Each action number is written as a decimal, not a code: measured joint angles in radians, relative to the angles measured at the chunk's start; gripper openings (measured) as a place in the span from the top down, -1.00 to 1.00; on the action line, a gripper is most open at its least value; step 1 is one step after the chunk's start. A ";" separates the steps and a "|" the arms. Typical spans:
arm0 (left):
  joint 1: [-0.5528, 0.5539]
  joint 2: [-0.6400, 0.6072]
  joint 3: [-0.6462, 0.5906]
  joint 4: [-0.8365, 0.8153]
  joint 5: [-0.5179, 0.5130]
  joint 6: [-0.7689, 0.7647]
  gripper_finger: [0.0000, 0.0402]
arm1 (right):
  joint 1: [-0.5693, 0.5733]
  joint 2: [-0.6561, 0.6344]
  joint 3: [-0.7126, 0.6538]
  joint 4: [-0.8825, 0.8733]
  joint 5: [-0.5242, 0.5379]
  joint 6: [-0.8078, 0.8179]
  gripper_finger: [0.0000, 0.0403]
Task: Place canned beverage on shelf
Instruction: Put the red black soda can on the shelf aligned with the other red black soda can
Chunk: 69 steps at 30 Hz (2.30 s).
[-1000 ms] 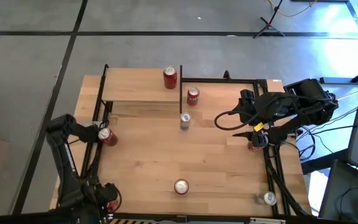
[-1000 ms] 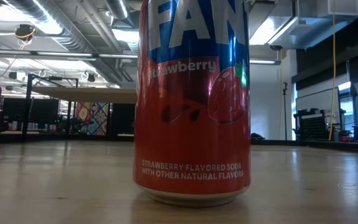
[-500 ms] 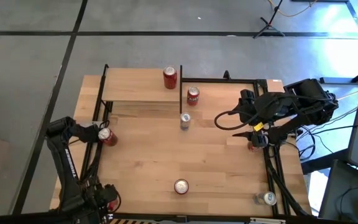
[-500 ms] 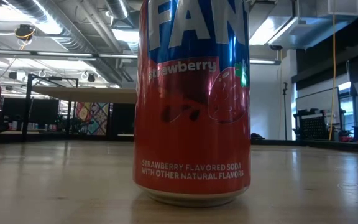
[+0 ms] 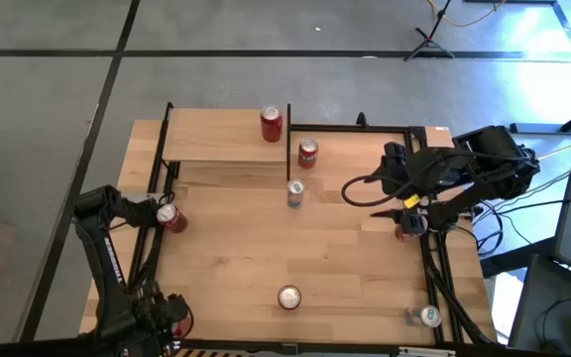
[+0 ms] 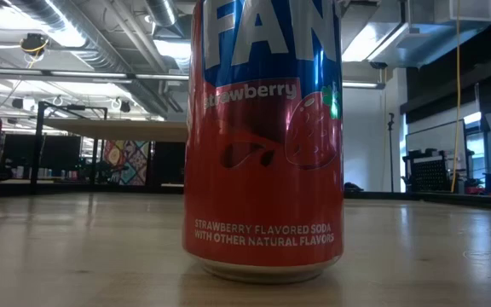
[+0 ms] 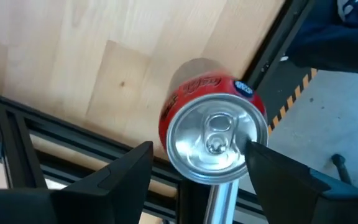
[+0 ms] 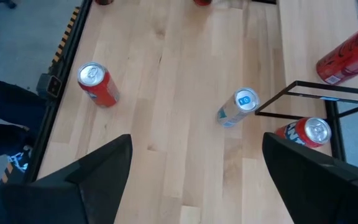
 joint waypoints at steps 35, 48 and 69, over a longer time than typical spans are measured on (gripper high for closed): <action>0.084 -0.086 0.012 0.110 0.016 -0.091 -0.97 | 0.000 0.003 0.000 0.000 0.008 -0.007 -0.73; 0.032 -0.084 -0.104 0.154 0.034 -0.294 -0.97 | 0.000 0.003 0.000 -0.001 0.007 -0.002 -0.73; 0.032 -0.084 -0.234 0.268 0.055 -0.694 -0.90 | 0.000 0.003 0.000 -0.002 0.007 -0.023 -0.73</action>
